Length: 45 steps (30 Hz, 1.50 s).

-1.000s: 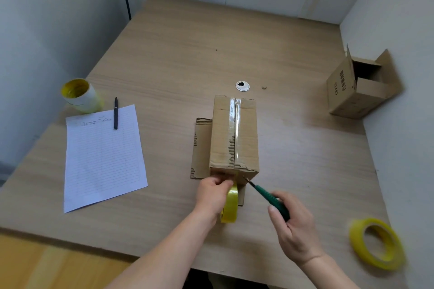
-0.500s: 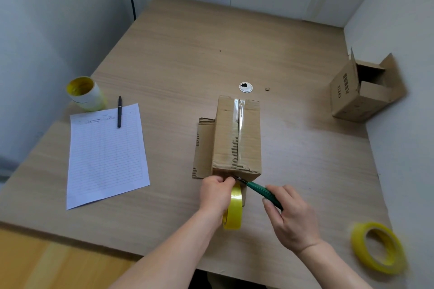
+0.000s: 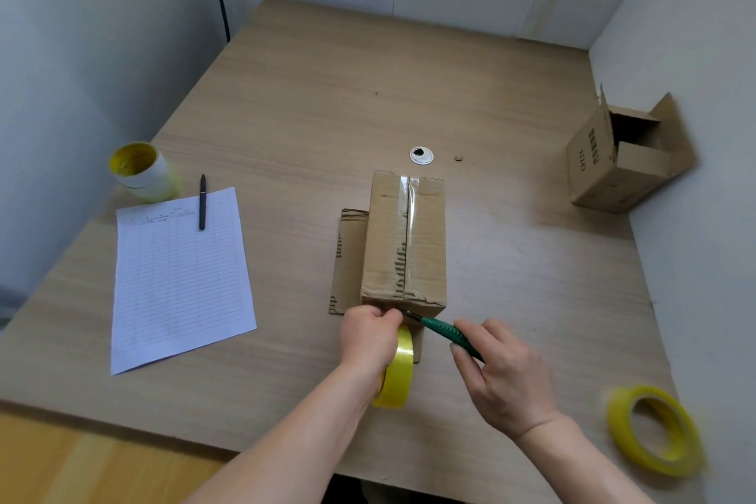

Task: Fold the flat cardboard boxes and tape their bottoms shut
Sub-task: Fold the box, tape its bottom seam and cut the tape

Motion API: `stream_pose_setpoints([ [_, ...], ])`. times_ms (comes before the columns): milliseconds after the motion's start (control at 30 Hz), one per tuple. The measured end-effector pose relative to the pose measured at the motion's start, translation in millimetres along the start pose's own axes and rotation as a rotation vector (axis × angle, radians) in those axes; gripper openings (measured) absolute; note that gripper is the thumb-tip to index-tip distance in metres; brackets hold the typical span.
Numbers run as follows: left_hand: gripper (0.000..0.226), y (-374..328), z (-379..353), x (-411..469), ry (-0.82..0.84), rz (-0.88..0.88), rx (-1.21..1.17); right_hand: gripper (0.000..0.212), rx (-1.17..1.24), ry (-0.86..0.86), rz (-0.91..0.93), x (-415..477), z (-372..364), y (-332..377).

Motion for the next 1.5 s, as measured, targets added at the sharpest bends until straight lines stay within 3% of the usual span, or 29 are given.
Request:
stream_pose_setpoints([
  [100, 0.04, 0.6, 0.3, 0.3, -0.002, 0.018, -0.012, 0.025, -0.019, 0.011, 0.007, 3.4, 2.2, 1.1],
  [267, 0.028, 1.6, 2.6, 1.8, 0.018, 0.012, -0.019, 0.027, -0.027, 0.036, 0.004, 7.4, 2.3, -0.5],
  [467, 0.035, -1.0, 2.9, 0.1, 0.03, -0.034, 0.031, 0.025, -0.011, 0.038, -0.003, 9.7, 1.1, 0.5],
  [700, 0.048, -5.5, 15.6, -2.1, -0.055, -0.128, 0.345, 0.024, 0.186, 0.046, -0.046, -9.5, -12.2, -11.9],
  [800, 0.047, -7.7, 15.3, -2.5, -0.07, -0.147, 0.351, 0.026, 0.25, 0.074, -0.076, -23.5, -22.5, -23.4],
  [1200, 0.055, -1.2, 10.4, 5.8, -0.026, -0.122, 0.273, 0.049, 0.219, 0.174, -0.577, -60.3, -86.9, -76.6],
  [1367, 0.053, -1.1, 11.1, 6.1, 0.003, -0.123, 0.285, 0.053, -0.029, 0.34, -0.754, -49.3, -73.2, -78.7],
  [1433, 0.054, -0.8, 12.6, 6.9, 0.001, -0.136, 0.273, 0.06, 0.112, 0.148, -0.681, -27.9, -49.4, -65.7],
  [1500, 0.053, 0.4, 13.7, 8.7, -0.004, -0.136, 0.272, 0.063, 0.216, -0.091, -0.388, 3.3, -19.4, -35.2],
])
Point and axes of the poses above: each hand's wrist, its own x-axis towards the middle knuckle, its own z-axis out of the back of the hand, y = z × x, the point moved 6 cm from there along x, towards the middle knuckle, and after that the axes turned 9 degrees about y, right-handed, at the moved point
